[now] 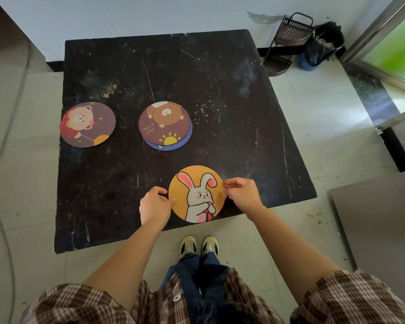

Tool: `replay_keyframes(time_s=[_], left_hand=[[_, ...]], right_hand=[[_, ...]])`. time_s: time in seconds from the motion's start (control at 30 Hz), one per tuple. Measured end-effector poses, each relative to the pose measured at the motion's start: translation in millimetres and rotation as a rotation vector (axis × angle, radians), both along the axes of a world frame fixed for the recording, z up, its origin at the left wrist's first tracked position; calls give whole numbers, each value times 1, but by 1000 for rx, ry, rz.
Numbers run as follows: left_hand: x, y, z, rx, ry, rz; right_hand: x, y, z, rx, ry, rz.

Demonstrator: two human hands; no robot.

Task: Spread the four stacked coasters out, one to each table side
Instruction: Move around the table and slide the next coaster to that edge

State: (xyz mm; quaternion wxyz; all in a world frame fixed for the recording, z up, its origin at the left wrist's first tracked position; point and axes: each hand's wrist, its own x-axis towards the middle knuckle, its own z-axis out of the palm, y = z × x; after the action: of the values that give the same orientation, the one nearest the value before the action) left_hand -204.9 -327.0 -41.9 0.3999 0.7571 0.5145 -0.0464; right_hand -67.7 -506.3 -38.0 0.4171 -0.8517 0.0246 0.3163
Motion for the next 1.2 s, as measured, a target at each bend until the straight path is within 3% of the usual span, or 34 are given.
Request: replay_keyframes(time_s=[0.23, 0.4, 0.7, 0.9, 1.2], left_hand=[[13, -13, 17, 94, 16, -177], [31, -40, 25, 134, 42, -457], [114, -95, 42, 154, 36, -730], [161, -146, 38, 171, 1, -668], [239, -253, 32, 150, 24, -358]], right_hand=[[-3, -9, 9, -78, -54, 95], [-1, -23, 22, -198, -134, 185], [53, -75, 41, -329, -288, 277], [122, -124, 45, -396, -326, 423], [203, -208, 33, -366, -288, 584]])
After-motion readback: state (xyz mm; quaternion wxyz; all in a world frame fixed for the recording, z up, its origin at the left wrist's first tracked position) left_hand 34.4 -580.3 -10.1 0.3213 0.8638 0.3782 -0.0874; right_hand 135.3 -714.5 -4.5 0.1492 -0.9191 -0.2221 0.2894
